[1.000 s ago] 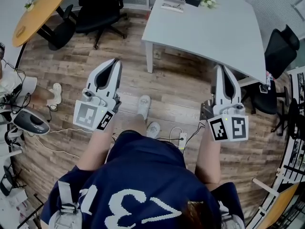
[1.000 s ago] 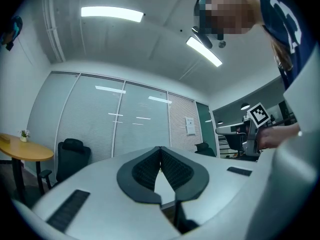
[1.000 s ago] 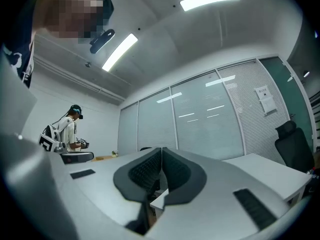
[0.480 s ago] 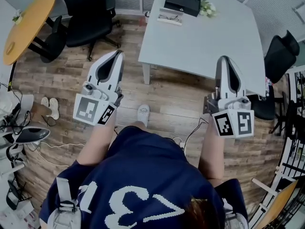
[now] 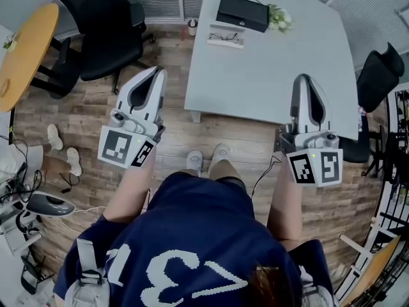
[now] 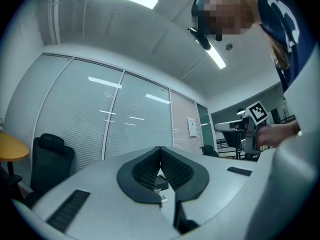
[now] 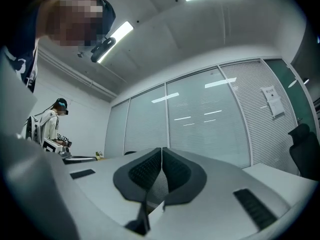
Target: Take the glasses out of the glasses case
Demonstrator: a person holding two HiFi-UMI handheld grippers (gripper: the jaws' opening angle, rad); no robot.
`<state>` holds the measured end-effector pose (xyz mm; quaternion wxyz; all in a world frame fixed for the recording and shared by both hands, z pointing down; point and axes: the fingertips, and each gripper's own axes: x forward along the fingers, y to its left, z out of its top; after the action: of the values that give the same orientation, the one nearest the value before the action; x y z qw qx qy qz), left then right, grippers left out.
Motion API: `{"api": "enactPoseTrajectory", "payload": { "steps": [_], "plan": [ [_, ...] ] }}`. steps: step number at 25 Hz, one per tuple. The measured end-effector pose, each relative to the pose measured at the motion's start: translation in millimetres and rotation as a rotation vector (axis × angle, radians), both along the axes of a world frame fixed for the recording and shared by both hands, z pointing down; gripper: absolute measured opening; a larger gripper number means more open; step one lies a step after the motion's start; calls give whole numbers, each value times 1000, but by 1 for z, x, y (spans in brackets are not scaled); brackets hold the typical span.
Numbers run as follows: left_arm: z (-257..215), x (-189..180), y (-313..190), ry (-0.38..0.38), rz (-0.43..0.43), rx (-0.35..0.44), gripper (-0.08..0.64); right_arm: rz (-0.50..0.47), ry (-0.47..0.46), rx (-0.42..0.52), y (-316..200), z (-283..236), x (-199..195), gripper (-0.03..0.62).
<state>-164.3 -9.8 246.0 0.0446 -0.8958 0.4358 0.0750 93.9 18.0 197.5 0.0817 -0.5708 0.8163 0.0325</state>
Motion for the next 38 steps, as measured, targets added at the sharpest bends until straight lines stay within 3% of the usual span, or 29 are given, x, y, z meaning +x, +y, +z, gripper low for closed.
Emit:
{"api": "enactPoseTrajectory", "payload": {
  "steps": [8,17,26,30,38],
  "plan": [
    [11,20,-68,-5,-66,-14,14,-57,-16,1,-78,8,25,28],
    [-1,57,-147,-5,-189,15,14,-203,26,10,-187,1,62,28],
    [20,72,-187,-14,-232,-48,14,-329,48,-58,-240,36,52,29],
    [35,71,-206,-14,-210,-77,14,-355,110,-128,-257,65,35,29],
    [67,66,-242,-24,-157,-134,14,-464,371,-367,-291,173,-21,31]
  ]
}}
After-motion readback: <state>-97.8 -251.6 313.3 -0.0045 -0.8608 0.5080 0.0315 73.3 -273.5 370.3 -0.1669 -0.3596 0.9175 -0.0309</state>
